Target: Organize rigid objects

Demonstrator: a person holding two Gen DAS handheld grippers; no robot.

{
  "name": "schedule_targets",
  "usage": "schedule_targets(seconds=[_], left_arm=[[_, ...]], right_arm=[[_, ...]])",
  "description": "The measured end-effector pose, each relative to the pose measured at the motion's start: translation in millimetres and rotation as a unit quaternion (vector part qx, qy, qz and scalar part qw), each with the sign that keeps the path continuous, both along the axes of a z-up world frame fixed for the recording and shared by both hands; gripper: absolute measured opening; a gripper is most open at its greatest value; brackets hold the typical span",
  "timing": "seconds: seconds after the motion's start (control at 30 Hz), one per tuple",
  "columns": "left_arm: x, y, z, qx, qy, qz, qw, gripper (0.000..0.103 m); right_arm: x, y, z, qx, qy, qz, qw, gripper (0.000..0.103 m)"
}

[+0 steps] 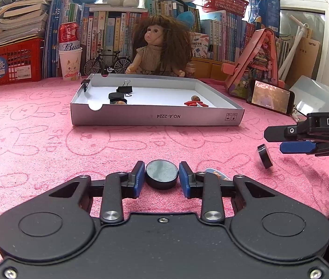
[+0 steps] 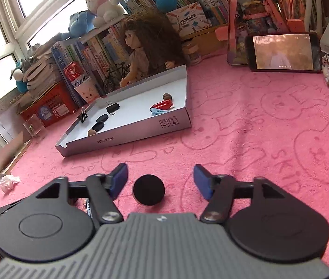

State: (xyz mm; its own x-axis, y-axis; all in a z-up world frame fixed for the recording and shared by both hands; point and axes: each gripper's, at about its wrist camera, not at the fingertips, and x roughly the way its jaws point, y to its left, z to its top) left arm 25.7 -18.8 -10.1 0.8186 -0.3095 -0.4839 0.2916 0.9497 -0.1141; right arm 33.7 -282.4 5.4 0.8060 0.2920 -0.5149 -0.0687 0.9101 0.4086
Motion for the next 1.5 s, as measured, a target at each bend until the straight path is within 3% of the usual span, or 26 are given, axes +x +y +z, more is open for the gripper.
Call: schedule_targets(seconds=[0.17,0.27,0.37,0.47,0.67,0.8,1.0,1.3,1.33,1.4,1.43,1.47,1.5], left_arm=[[0.4,0.0,0.2,-0.001,0.0,0.001,1.0,0.03],[0.9,0.0,0.3,0.0,0.0,0.001,1.0,0.03],[1.0,-0.2,0.3,-0.001,0.001,0.001,1.0,0.03],[1.1,-0.1,0.5,-0.001,0.001,0.001,1.0,0.03],[1.4,-0.2,-0.2,0.0,0.0,0.0,1.0,0.03],[1.4,0.2,0.5,-0.001,-0.002,0.0,1.0,0.03],[-0.8,0.6,3.7,-0.008,-0.009,-0.004,0.9999,0.03],[-15.2,-20.6,17.9,-0.007,-0.064,-0.075,0.9951,0.038],[-15.6,-22.8,17.8,-0.004,-0.064,-0.076,0.995,0.038],[-15.7,-25.9,17.6,-0.005,-0.062,-0.079,0.995,0.038],[-15.9,-26.1,16.8,-0.007,-0.059,-0.079,0.9951,0.038],[-15.6,-25.3,16.2,-0.008,-0.058,-0.077,0.9954,0.038],[-15.0,-24.5,15.6,-0.008,-0.056,-0.074,0.9956,0.039]], right_arm=[[-15.6,23.6,5.7,-0.103,-0.05,0.029,0.993,0.08],[-19.2,40.5,5.4,-0.148,-0.053,0.061,0.986,0.079],[-10.8,39.4,1.3,-0.121,-0.036,0.063,0.99,0.07],[-3.9,39.0,-1.6,-0.118,-0.024,0.065,0.991,0.039],[-9.8,43.1,9.9,-0.134,-0.049,0.074,0.987,0.038],[-6.2,32.4,21.8,-0.101,-0.049,0.072,0.991,0.038],[10.3,3.9,32.8,0.004,-0.019,0.061,0.998,0.038],[27.9,-3.5,18.6,0.108,0.034,0.086,0.99,0.038],[27.6,1.6,19.6,0.082,0.034,0.073,0.993,0.038],[24.1,19.6,23.3,-0.034,0.016,0.048,0.998,0.038],[24.8,16.8,20.6,0.0,0.019,0.074,0.997,0.038],[28.4,7.1,15.0,0.081,0.036,0.098,0.991,0.043],[30.2,5.2,13.0,0.093,0.046,0.089,0.991,0.05]])
